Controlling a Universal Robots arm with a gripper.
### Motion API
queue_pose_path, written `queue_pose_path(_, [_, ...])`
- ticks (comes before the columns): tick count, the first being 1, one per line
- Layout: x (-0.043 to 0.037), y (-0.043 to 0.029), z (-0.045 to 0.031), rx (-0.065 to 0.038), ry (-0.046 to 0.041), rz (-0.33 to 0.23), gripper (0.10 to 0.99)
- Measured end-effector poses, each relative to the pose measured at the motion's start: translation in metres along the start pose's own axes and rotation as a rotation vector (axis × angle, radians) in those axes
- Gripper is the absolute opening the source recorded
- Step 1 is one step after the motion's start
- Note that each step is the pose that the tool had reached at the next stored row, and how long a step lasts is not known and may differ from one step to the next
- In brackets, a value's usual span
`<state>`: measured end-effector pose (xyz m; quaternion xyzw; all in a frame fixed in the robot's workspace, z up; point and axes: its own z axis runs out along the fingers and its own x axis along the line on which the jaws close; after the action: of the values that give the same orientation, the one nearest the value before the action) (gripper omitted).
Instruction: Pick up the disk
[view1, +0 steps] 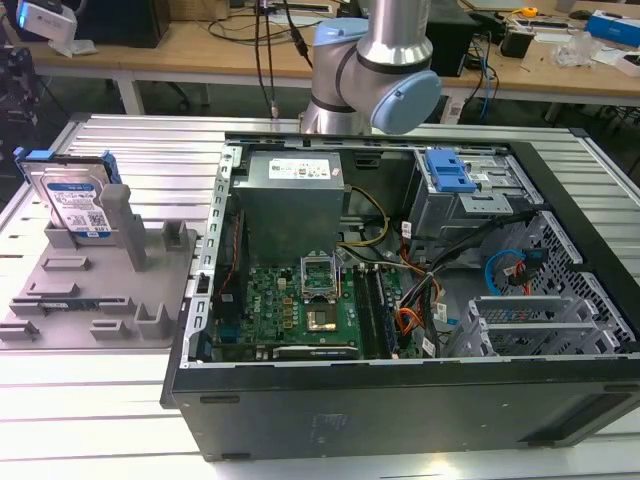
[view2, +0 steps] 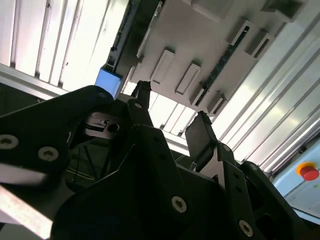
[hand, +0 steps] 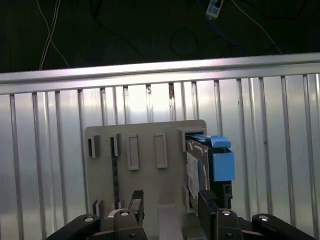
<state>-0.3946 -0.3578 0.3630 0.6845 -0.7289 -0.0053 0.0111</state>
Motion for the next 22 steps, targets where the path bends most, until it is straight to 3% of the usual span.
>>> queue_pose_path(4, [-0.0167, 0.0010, 0.0000, 0.005, 0.0028, -0.014, 0.557])
queue_pose_path(7, [-0.0361, 0.0022, -0.0001, 0.010, 0.0060, -0.030, 0.557])
queue_pose_path(9, [-0.0482, 0.0082, 0.0005, 0.011, 0.0100, -0.033, 0.557])
queue_pose_path(13, [-0.0484, 0.0198, 0.0021, 0.014, 0.0157, -0.035, 0.557])
queue_pose_path(19, [-0.0483, 0.0201, 0.0023, 0.014, 0.0157, -0.035, 0.557])
queue_pose_path(22, [-0.0483, 0.0209, 0.0062, 0.014, 0.0158, -0.035, 0.557])
